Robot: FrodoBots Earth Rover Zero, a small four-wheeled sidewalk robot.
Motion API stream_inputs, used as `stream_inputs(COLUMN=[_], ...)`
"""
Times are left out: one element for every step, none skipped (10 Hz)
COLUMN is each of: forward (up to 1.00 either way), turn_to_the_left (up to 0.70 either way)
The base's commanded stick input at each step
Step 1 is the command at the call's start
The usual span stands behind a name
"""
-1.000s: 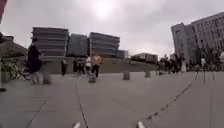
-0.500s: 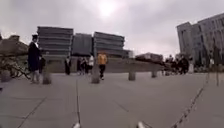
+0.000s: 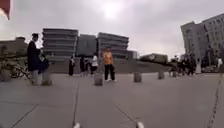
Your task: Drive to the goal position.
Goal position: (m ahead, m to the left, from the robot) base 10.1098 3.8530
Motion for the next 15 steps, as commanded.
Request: stream_inputs(forward=[0.70, 0.70, 0.70, 0.70, 0.70, 0.70, 0.70, 0.70, 0.70, 0.70, 0.70, 0.70, 0.70, 0.69, 0.65], turn_to_the_left=[0.14, 0.14, 0.14, 0.14, 0.14, 0.14, 0.14, 0.14, 0.14, 0.14, 0.14, 0.14, 0.14, 0.14, 0.15])
